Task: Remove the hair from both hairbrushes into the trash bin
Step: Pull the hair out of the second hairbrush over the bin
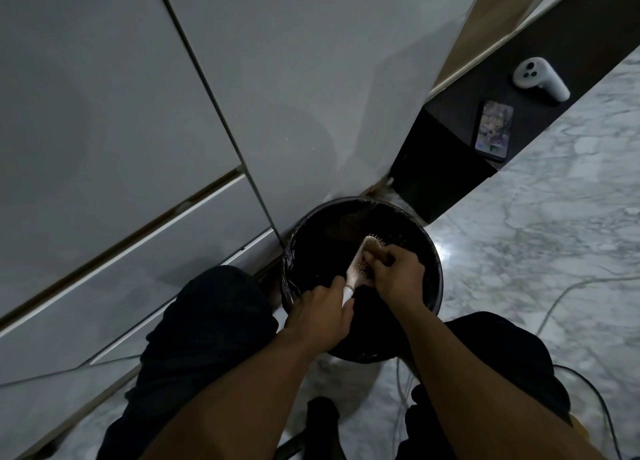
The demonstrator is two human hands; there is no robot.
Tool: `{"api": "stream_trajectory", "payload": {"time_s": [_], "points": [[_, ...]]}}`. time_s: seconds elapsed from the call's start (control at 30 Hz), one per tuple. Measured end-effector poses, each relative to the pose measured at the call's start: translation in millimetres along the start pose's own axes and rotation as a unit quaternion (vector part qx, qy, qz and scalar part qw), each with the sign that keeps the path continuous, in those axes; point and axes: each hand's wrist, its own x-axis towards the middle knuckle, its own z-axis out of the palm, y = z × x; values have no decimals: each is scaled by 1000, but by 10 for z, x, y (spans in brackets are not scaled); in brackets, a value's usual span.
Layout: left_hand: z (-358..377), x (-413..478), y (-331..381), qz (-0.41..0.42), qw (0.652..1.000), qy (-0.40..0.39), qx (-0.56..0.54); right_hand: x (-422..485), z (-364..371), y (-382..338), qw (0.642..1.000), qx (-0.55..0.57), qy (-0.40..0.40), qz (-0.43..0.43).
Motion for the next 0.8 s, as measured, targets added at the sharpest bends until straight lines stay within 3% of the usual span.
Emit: {"api": "stream_trajectory", "payload": {"time_s": [0.13,0.23,0.37,0.57,0.8], "points": [[-25,36,20,-9,1000,13,-6,65,-1,10,997,20,44,68],[-49,53,37,-13,1000,15,3,84,48,68,986,111,41,118],[-75,29,52,-32,999,3,25,-5,64,3,976,176,38,122],[-101,-10,95,-7,994,-26,103,-45,65,-12,998,65,-20,-16],[-88,2,100,7,996,-14,87,91,21,-14,997,37,62,39]]}}
